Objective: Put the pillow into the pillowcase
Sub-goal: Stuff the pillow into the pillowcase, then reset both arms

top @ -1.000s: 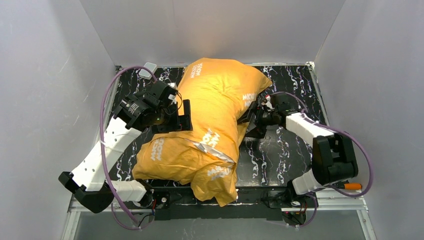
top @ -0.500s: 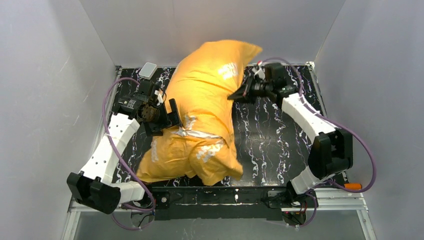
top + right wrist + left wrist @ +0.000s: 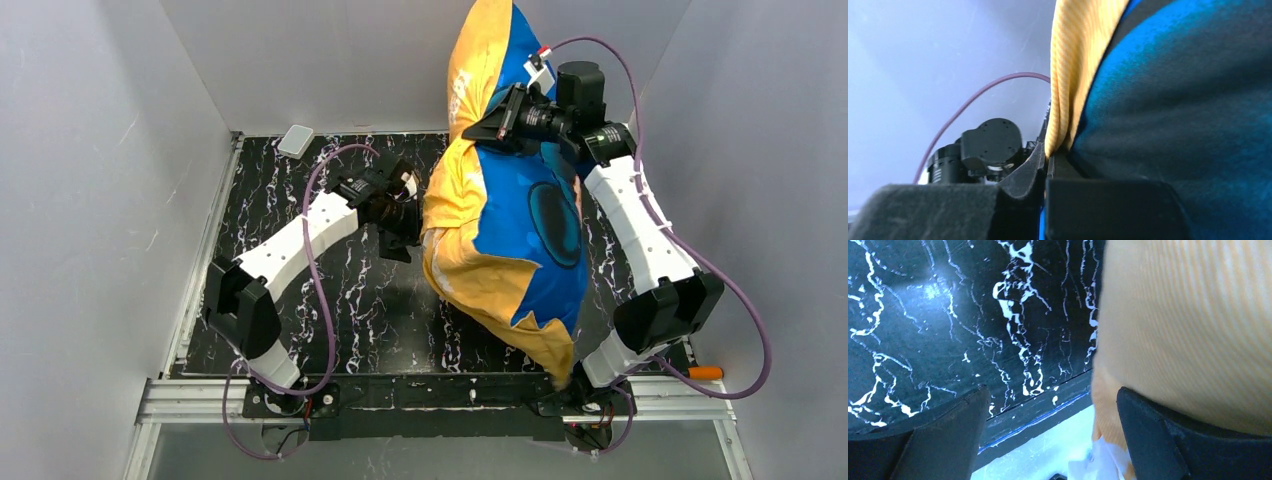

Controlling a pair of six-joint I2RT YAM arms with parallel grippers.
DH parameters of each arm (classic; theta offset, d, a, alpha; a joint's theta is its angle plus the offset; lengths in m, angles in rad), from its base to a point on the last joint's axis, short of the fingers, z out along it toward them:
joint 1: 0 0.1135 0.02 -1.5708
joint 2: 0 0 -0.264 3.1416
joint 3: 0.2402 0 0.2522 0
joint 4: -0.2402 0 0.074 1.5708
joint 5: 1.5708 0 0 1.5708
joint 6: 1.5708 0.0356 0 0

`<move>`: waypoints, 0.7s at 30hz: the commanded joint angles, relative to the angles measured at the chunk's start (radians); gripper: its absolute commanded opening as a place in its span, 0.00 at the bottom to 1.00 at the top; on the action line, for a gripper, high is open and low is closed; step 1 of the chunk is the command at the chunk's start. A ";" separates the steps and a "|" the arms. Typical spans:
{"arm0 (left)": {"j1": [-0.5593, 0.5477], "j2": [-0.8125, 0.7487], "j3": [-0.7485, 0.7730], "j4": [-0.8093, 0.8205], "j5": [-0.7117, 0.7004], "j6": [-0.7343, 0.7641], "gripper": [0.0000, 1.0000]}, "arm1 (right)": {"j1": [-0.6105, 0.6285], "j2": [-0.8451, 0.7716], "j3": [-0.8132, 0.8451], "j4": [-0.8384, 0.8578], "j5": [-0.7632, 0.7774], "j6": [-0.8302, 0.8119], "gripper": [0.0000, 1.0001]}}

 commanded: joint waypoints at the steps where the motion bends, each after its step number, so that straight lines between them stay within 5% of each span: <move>1: 0.018 -0.140 -0.032 -0.023 -0.097 -0.035 0.98 | 0.106 -0.022 -0.023 0.046 -0.034 -0.110 0.01; 4: 0.101 -0.277 -0.139 -0.110 -0.186 -0.053 0.98 | 0.184 0.037 -0.052 -0.123 0.000 -0.234 0.03; 7: 0.238 -0.435 -0.244 -0.157 -0.224 -0.033 0.98 | 0.240 0.039 -0.034 -0.250 0.122 -0.337 0.24; 11: 0.319 -0.610 -0.302 -0.152 -0.269 0.034 0.98 | 0.244 -0.020 0.000 -0.326 0.322 -0.413 0.78; 13: 0.334 -0.653 -0.308 -0.145 -0.284 0.057 0.98 | 0.242 -0.052 0.013 -0.366 0.419 -0.451 0.96; 21: 0.347 -0.748 -0.367 0.001 -0.322 0.121 0.98 | 0.239 -0.242 -0.192 -0.305 0.783 -0.445 0.98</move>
